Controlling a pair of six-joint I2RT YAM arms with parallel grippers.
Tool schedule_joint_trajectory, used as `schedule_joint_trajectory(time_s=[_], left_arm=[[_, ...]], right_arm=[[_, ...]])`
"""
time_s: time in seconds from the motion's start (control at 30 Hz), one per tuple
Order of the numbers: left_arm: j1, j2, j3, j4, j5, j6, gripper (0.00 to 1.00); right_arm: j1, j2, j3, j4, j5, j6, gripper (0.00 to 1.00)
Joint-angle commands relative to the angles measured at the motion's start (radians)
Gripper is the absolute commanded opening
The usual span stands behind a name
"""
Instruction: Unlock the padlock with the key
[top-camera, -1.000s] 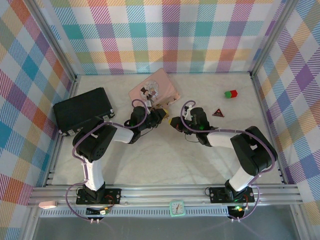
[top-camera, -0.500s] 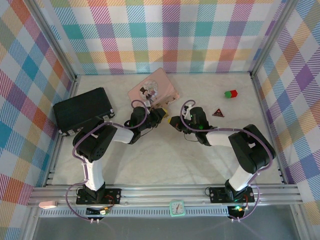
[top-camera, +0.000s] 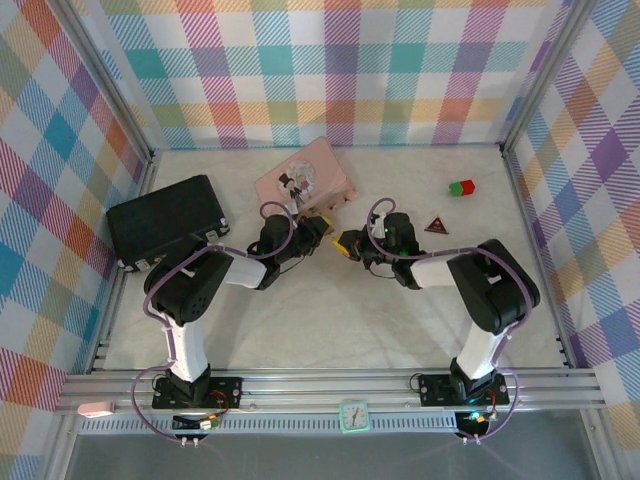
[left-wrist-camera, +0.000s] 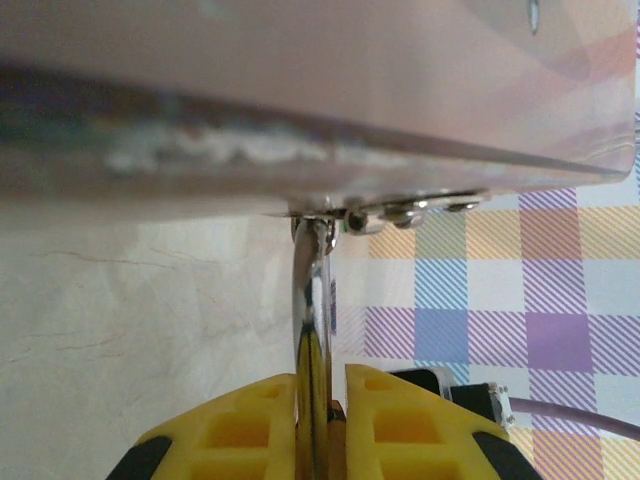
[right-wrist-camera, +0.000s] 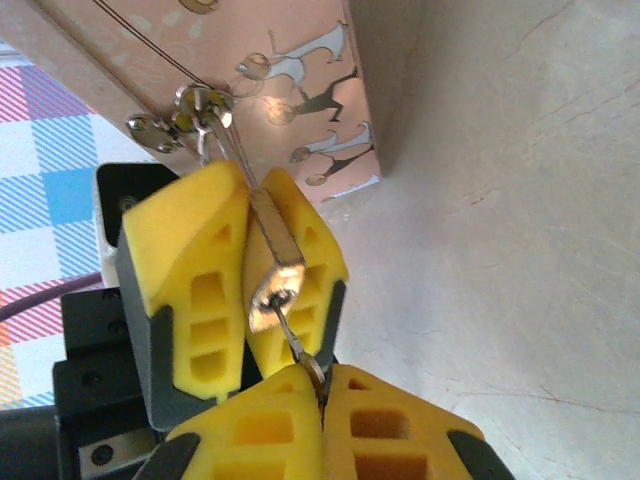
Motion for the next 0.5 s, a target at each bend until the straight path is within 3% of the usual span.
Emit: schedule_joint_trajectory(time_s=[0.0,0.33,0.47], left_arm=[[-0.048,-0.044,-0.012,0.053,0.094,-0.014,0.0],[-0.051,-0.061,-0.006,0.055,0.11,-0.027,0.0],[-0.055,-0.076,-0.013,0.046,0.116,-0.027,0.0]], right_arm=[[-0.003,0.012,0.046,0.167,0.002,0.021,0.0],[-0.002,-0.003,0.112,-0.038,0.025,-0.337,0.0],[-0.002,0.001,0.132,-0.065,0.033,-0.331,0.0]])
